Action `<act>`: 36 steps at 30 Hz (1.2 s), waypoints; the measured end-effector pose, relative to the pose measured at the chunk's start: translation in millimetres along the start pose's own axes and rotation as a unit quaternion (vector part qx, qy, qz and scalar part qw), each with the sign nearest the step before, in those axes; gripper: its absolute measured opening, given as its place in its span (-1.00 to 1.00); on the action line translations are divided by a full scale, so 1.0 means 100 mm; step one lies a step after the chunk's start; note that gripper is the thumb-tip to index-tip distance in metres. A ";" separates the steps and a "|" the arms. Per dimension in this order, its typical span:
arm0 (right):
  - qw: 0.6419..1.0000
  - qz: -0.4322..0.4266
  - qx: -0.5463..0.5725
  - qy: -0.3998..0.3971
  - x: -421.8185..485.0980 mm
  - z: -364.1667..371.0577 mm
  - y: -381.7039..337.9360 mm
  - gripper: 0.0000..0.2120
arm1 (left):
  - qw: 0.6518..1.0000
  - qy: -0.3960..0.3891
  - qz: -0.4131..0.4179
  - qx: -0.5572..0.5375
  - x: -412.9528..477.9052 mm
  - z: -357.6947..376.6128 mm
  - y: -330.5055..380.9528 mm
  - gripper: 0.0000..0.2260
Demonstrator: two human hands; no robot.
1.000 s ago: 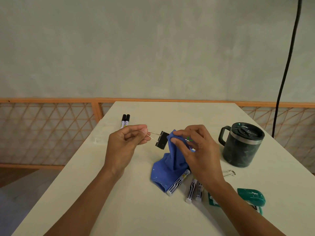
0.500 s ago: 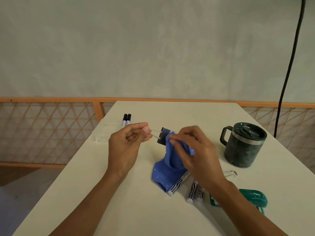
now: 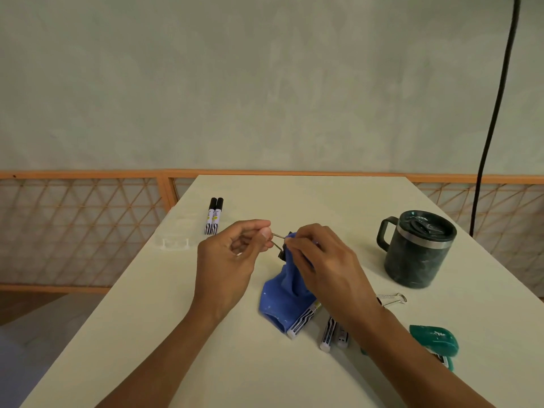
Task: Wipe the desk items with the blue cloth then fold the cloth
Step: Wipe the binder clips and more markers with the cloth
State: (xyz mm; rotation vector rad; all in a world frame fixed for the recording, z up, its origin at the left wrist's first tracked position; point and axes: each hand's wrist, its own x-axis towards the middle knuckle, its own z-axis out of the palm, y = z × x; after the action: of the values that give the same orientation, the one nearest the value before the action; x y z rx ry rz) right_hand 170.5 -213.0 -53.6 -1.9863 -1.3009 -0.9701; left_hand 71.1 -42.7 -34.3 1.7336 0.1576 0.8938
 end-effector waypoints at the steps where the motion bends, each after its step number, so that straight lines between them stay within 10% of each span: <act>1: 1.000 0.006 0.001 0.004 0.01 0.00 0.01 -0.84 | 1.000 0.002 0.000 0.000 -0.01 0.01 0.00 -0.86; 15: 0.973 0.171 0.152 -0.015 0.02 -0.04 -0.11 -0.92 | 0.998 0.042 0.046 0.032 -0.10 0.07 0.07 -0.86; 22: 0.999 0.048 -0.013 -0.009 0.07 -0.06 -0.14 -0.90 | 0.998 0.041 0.040 0.034 -0.10 0.11 0.04 -0.85; 36: 0.991 0.122 0.051 0.017 0.02 0.00 -0.03 -0.79 | 0.998 0.062 0.000 0.008 0.13 -0.11 -0.03 -0.88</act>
State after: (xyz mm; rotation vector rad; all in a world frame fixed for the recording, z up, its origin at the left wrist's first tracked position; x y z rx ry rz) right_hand 168.6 -210.8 -51.9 -1.9847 -1.0380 -0.8017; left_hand 74.1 -26.1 -29.2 1.6933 0.2471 1.0019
